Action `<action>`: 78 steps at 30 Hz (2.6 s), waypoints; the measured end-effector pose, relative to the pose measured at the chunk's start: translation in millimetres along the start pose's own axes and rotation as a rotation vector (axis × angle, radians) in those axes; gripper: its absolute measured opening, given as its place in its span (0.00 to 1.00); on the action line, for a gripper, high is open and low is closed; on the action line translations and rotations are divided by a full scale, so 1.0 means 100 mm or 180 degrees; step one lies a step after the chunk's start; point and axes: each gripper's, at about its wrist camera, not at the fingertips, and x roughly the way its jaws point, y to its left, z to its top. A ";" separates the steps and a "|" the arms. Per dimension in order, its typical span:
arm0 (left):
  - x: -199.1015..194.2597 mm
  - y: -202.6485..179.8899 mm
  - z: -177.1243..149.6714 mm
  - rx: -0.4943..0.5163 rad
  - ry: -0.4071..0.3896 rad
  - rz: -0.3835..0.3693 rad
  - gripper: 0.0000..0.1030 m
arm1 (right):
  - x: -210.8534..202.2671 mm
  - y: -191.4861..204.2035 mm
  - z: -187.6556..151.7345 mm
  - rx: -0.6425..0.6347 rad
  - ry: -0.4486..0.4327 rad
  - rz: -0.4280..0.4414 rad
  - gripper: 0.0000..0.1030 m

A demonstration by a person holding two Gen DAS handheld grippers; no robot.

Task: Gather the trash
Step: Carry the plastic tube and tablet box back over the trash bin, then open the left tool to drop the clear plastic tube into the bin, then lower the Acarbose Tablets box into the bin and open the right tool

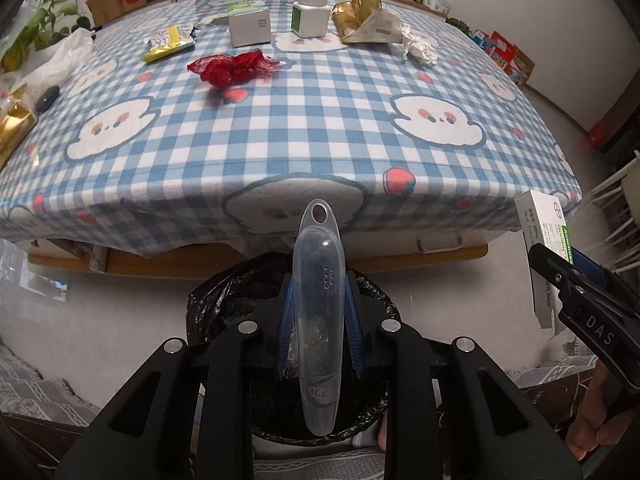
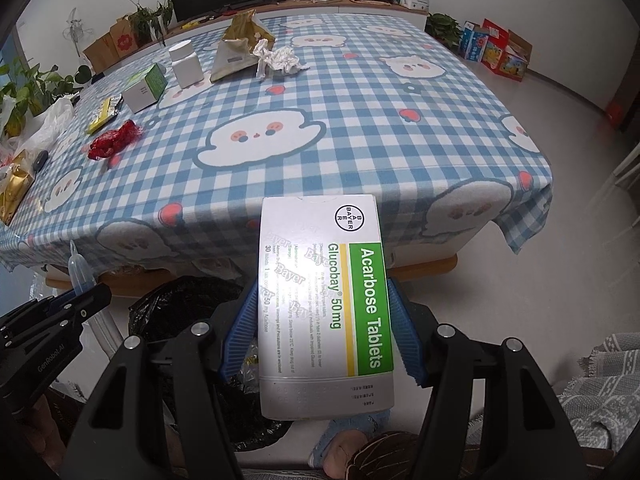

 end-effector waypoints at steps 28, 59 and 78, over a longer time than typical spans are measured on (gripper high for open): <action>0.76 0.10 -0.52 -0.0010 0.0190 0.0095 0.22 | 0.69 0.10 -0.49 -0.0011 0.0267 -0.0109 0.57; 0.92 0.21 -0.50 0.0032 -0.0011 0.0052 0.76 | 0.93 0.27 -0.50 -0.0085 0.0307 -0.0110 0.57; 0.49 0.97 -0.50 -0.0201 -0.0299 0.0269 0.94 | 0.72 1.02 -0.47 -0.0321 0.0154 0.0074 0.57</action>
